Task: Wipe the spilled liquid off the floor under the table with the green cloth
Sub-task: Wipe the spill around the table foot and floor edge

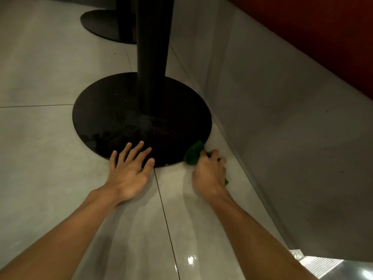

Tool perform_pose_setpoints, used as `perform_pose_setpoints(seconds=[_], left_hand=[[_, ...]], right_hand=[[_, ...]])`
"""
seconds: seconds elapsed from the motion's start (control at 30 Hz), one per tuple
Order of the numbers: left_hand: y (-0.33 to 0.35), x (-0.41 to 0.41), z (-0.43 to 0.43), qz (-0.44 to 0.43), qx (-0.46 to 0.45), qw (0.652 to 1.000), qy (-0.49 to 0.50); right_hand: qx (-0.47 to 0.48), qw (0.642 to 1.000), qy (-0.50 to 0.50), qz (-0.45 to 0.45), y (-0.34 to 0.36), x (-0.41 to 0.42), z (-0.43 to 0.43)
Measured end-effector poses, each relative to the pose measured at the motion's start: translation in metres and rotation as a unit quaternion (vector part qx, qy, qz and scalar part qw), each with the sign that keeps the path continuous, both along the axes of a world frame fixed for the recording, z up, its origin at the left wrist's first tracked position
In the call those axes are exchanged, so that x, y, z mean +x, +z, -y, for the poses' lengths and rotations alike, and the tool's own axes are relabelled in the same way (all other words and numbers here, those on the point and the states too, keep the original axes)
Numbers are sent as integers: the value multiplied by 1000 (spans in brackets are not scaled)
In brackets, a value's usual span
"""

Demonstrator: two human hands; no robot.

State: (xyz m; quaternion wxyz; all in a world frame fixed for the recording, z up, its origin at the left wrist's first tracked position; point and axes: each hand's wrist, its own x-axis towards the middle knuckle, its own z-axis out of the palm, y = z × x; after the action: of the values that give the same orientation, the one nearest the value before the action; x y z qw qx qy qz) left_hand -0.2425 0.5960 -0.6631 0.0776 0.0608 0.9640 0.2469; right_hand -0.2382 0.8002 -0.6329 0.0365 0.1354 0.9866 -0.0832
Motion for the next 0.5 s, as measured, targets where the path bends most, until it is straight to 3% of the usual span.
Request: perform_pose_setpoints(seconds=[0.2,0.37,0.5], left_hand=[[1,-2,0,5,-8,1000,5],[0,-3,6,10,0,1000,-7],[1,-3,6,15,-1,1000,-8]], right_hand=[[-7,997,75,-8,-5,38,31],[-17,983,182,-25,-4,33,-3],[3,989,138,-60,-7,12,-36]])
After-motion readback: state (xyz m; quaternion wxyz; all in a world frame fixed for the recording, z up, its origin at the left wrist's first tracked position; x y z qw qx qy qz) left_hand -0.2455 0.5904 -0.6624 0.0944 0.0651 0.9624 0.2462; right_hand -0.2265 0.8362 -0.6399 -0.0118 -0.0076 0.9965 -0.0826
